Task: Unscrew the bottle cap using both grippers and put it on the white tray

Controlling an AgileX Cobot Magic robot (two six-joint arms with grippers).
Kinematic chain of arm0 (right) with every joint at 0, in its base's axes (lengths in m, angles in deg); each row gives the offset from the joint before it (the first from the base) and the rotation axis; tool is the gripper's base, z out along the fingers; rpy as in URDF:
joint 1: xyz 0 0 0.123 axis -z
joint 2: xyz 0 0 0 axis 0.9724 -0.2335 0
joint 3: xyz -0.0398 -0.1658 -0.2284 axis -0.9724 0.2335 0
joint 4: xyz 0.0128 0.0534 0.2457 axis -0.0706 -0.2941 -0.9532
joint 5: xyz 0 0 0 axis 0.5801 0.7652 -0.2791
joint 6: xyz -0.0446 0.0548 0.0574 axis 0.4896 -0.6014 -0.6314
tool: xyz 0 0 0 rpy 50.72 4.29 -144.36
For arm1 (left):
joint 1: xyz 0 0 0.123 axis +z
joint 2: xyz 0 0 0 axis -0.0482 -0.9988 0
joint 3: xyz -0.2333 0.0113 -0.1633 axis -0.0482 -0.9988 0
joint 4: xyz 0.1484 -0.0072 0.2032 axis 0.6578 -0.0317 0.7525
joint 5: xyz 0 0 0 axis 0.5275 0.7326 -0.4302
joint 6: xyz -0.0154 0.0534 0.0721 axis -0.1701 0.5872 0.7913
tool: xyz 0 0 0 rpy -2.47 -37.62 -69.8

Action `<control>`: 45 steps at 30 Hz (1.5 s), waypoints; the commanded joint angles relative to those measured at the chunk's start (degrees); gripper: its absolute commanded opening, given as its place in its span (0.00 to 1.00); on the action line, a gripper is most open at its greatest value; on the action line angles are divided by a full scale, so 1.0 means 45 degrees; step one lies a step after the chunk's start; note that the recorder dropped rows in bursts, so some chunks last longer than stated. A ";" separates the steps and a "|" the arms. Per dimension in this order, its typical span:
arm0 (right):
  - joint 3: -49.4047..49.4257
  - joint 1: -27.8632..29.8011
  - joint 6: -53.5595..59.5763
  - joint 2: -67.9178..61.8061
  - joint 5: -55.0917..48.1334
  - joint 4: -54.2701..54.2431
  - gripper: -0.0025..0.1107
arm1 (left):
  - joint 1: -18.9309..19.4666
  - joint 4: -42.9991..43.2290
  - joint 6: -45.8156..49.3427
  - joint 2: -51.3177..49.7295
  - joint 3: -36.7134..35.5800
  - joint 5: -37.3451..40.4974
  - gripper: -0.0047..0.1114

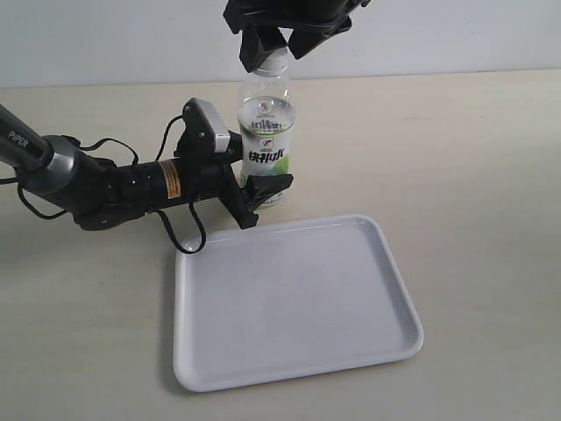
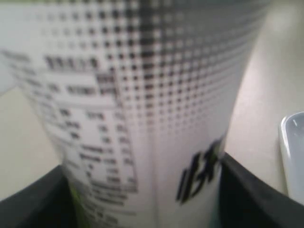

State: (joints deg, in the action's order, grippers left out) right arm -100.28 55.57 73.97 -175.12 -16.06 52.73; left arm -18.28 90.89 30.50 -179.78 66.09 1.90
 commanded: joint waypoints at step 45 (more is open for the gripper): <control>-0.0137 -0.0017 1.3110 0.0180 -0.0402 -0.0004 0.02 | -0.0076 0.0153 0.0085 0.0091 0.0027 0.0348 0.04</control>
State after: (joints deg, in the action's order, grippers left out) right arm -100.54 55.52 128.74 -174.54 -17.53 50.63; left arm -18.41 90.78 30.89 -179.67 66.19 2.20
